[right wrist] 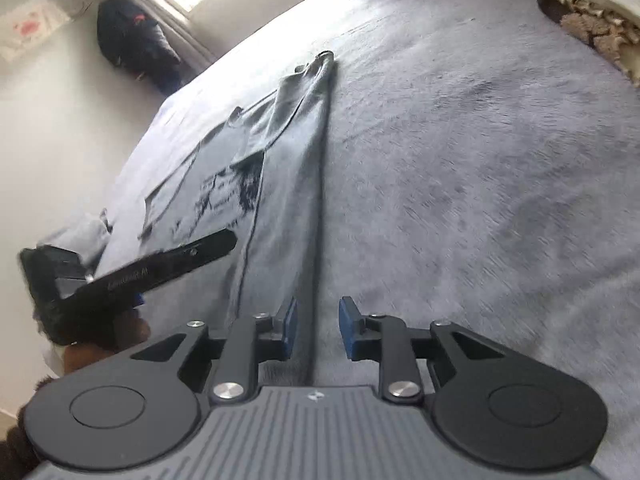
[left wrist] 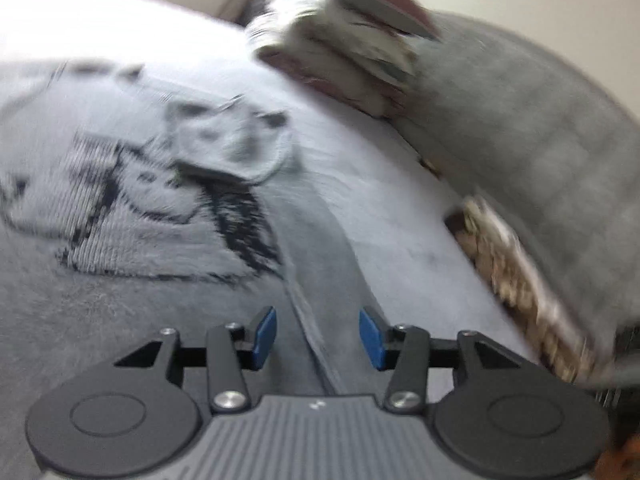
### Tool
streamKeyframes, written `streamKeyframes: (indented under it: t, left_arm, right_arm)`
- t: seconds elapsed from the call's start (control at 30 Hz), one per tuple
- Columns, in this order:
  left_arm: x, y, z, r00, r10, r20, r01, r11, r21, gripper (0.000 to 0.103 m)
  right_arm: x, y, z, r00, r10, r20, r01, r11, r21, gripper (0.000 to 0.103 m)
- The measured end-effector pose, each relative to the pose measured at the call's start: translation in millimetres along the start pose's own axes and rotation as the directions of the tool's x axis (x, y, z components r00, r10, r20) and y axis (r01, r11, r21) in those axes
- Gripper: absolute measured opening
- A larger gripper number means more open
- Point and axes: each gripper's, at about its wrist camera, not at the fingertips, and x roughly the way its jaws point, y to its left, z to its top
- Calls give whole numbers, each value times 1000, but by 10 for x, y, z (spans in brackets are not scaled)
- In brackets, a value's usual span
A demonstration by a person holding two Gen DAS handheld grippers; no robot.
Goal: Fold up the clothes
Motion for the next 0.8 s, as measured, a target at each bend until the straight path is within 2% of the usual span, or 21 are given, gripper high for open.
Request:
streamKeyframes:
  t: [0.17,0.37,0.43,0.63,0.7,0.8]
  left_arm:
    - [275,355,258,995,-93,23,96,974,-207,47]
    - [608,647,494,980,-170,107,198,896,-396,48]
    - [700,630,549,976,-191,104,217,891,-399,49]
    - [750,407,590,974,-221,54,227,924,-308,66]
    - [704,387,568,964,-264,35,261,908,-329,69]
    - [665,397,544,961,-270,58,273,897,-347,70]
  right_arm:
    - [120,-4,138,1000,17,3,-17,1000,5,26]
    - [233,-33,274,1000,22,7,-22,999,24,26]
    - [241,-46,319,999,31,15,-31,999,31,26]
    - [256,-67,437,998,54,30,-56,997,45,26]
    - [260,-63,462,998,62,32,-63,997,45,26]
    - [258,-38,461,996,81,32,-82,996,37,27]
